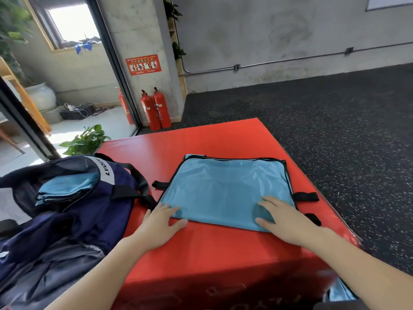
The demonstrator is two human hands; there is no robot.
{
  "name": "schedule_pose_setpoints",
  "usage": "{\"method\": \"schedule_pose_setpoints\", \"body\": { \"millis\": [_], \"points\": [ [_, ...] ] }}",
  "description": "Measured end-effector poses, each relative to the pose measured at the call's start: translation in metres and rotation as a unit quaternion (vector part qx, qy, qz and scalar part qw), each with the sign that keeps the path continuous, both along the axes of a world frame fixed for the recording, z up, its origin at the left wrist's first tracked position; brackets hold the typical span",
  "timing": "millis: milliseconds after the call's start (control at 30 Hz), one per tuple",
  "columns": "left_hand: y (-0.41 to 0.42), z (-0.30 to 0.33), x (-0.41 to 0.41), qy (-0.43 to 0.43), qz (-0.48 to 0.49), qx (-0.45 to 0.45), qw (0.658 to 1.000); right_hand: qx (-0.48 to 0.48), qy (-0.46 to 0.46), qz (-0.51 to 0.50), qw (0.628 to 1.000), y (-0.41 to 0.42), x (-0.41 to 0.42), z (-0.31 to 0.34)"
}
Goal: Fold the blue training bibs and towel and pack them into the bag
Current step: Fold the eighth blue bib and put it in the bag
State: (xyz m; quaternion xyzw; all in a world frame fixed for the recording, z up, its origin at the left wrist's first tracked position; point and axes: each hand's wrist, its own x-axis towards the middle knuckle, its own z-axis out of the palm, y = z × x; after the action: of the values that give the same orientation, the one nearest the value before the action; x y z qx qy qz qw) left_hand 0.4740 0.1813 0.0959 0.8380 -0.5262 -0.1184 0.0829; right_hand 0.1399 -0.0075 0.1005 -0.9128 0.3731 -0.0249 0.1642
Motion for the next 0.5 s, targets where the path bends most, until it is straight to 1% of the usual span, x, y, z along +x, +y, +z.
{"method": "schedule_pose_setpoints", "body": {
  "millis": [67, 133, 200, 300, 367, 500],
  "points": [
    [0.001, 0.004, -0.003, -0.004, 0.027, -0.028, 0.999, 0.021, 0.01, 0.01, 1.0, 0.004, -0.007, 0.005],
    [0.004, 0.009, -0.013, -0.027, 0.055, 0.002, 0.998, 0.049, 0.012, 0.015, 0.999, 0.006, -0.015, 0.013],
    [0.003, 0.011, -0.02, -0.036, 0.073, 0.014, 0.997, 0.05, 0.004, 0.026, 0.998, 0.003, -0.022, 0.017],
    [-0.003, 0.011, -0.014, -0.001, 0.081, -0.004, 0.997, 0.053, 0.003, 0.028, 0.998, -0.001, -0.028, 0.026],
    [-0.008, 0.007, -0.004, 0.01, 0.081, -0.024, 0.996, 0.057, 0.001, 0.046, 0.997, -0.005, -0.028, 0.028],
    [-0.023, 0.001, 0.014, 0.003, 0.059, -0.056, 0.997, 0.075, 0.005, 0.051, 0.996, -0.013, -0.023, 0.028]
  ]
}}
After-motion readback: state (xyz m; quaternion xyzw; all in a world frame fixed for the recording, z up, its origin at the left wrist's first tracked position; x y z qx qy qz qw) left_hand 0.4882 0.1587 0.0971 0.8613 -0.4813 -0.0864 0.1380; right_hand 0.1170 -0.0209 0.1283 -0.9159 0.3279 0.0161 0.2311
